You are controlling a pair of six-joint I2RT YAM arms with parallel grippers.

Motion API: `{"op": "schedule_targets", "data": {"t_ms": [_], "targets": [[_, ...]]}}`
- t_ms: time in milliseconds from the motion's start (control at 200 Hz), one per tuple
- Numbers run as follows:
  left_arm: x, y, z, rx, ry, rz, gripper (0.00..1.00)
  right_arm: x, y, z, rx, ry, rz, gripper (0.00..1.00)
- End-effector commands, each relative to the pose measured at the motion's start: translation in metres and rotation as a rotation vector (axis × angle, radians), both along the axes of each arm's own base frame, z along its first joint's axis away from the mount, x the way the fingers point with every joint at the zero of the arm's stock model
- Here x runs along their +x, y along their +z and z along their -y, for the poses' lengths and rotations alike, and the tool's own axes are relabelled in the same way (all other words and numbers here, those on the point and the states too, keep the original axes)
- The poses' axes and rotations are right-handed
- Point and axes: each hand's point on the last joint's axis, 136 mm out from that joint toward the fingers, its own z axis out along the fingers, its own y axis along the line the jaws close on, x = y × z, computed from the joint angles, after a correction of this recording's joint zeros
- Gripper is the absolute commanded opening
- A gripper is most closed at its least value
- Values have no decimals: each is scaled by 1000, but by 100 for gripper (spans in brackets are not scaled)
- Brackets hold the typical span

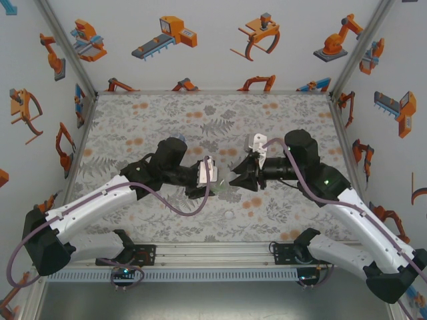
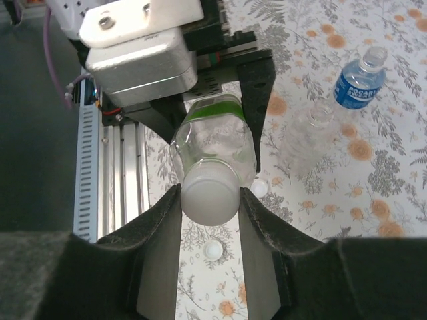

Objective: Screw on the bottle caps

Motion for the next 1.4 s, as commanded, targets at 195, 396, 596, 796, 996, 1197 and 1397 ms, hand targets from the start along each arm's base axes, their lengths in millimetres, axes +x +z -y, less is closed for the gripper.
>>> {"op": "schedule_targets", "data": {"t_ms": [195,396,596,796,996,1197,1397], "targets": [[17,17,9,-62,67,53,0,67,-10,20,151,-540,-485,0],[34,16,14,-85,145,72,0,80,-32,38,212,-844,-951,0],[42,7,19,-67,164,59,0,83,-38,44,228,-925,-1038,0],[49,5,21,-58,197,44,0,89,-36,39,204,-909,-992,18],[60,2,23,-47,268,13,0,97,-29,26,210,-863,-979,54],[61,5,25,-61,285,-22,0,102,-32,17,196,-845,-992,47],[58,5,28,-69,265,-38,0,104,-38,15,182,-851,-990,39]]}}
